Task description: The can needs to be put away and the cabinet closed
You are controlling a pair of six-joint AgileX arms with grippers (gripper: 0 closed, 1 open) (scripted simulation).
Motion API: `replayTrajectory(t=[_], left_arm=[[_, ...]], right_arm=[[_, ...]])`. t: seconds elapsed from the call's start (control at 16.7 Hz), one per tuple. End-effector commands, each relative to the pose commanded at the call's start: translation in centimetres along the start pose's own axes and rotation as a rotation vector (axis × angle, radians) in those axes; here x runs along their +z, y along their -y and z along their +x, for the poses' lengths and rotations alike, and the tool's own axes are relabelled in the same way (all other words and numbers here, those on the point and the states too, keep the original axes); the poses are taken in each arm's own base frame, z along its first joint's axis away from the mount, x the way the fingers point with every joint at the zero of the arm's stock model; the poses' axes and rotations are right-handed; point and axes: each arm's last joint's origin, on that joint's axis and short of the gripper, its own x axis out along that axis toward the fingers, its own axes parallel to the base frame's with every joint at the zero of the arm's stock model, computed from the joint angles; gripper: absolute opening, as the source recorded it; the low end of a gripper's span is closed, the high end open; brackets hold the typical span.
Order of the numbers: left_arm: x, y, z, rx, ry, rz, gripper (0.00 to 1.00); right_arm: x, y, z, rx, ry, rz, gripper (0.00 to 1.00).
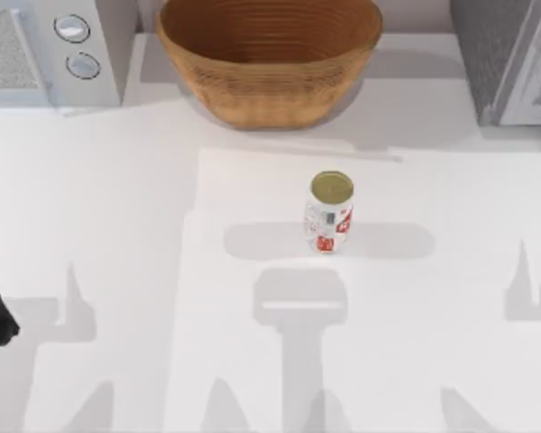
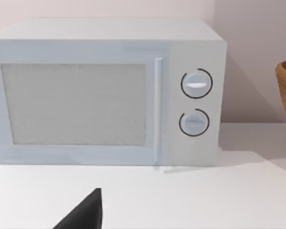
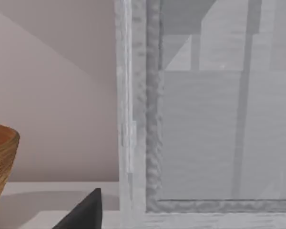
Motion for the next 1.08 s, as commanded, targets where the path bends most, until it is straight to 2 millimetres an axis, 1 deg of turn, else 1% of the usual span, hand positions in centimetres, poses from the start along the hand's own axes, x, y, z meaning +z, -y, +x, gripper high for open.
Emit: replayTrajectory(t=[0.12, 0.3, 0.48, 0.6, 0.72, 0.84, 0.96, 1.08], left_arm=[[0.0, 0.0, 0.0, 0.000, 0.000, 0.000, 1.00], [0.0, 0.0, 0.0, 0.000, 0.000, 0.000, 1.00], [0.0, 0.0, 0.0, 0.000, 0.000, 0.000, 1.00], [0.0, 0.0, 0.0, 0.000, 0.000, 0.000, 1.00], [0.0, 0.0, 0.0, 0.000, 0.000, 0.000, 1.00], [0.0, 0.0, 0.0, 0.000, 0.000, 0.000, 1.00], [0.0, 0.0, 0.0, 0.000, 0.000, 0.000, 1.00], [0.0, 0.0, 0.0, 0.000, 0.000, 0.000, 1.00]], right_arm=[[1.1, -0.4, 1.0, -0.005, 0.010, 0.005, 1.00], [2.4, -1.6, 3.3, -0.011, -0.002, 0.012, 1.00], [2.8, -3.7, 6.4, -0.016, -0.022, 0.017, 1.00], [2.5, -5.7, 8.6, -0.018, -0.034, 0.018, 1.00], [1.6, -8.2, 10.8, -0.019, -0.046, 0.020, 1.00], [0.0, -11.1, 12.5, -0.019, -0.057, 0.020, 1.00], [-2.2, -14.2, 13.7, -0.017, -0.068, 0.018, 1.00], [-4.9, -17.4, 14.1, -0.016, -0.078, 0.016, 1.00]])
